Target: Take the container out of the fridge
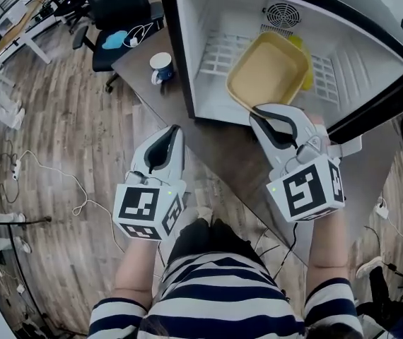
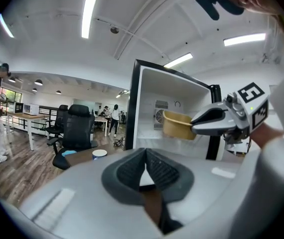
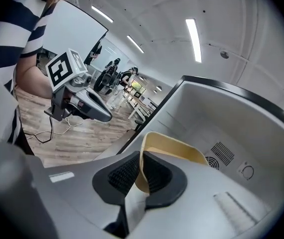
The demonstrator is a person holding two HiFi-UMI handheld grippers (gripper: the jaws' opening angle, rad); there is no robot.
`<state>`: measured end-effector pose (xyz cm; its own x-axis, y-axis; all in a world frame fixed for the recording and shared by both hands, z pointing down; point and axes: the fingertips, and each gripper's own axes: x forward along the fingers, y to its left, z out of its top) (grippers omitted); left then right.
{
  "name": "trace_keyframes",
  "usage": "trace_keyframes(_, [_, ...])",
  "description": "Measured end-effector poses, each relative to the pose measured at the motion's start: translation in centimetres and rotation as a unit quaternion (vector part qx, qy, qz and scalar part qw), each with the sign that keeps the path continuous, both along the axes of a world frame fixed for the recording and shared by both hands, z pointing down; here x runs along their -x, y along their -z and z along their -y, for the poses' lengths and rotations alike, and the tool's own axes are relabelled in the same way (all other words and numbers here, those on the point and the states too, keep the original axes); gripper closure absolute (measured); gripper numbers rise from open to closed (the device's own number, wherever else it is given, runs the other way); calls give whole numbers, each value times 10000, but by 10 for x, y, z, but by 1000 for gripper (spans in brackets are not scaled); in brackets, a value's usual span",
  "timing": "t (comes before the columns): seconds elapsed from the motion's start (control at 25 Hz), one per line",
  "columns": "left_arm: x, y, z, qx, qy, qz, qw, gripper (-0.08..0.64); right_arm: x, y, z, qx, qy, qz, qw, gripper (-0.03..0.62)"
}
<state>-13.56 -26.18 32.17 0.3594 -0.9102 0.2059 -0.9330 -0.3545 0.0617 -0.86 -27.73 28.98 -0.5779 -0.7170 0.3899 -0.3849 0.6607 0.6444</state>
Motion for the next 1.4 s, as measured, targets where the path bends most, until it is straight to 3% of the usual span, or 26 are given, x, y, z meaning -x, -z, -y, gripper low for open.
trace_keyframes(0.32, [-2,7,-25,-70,40,37,10000,560,-14,-9,-42,138,-104,181,9997,569])
trace_keyframes(0.76, [-6,1,-50,3,31,34,10000,560,-26,-40,-87,660,-302,386,9966,570])
trace_keyframes(1.4, [-4,-17,-71,168,106,172,9997,560,-41,-88,-119,1282,-513,549,9889,571])
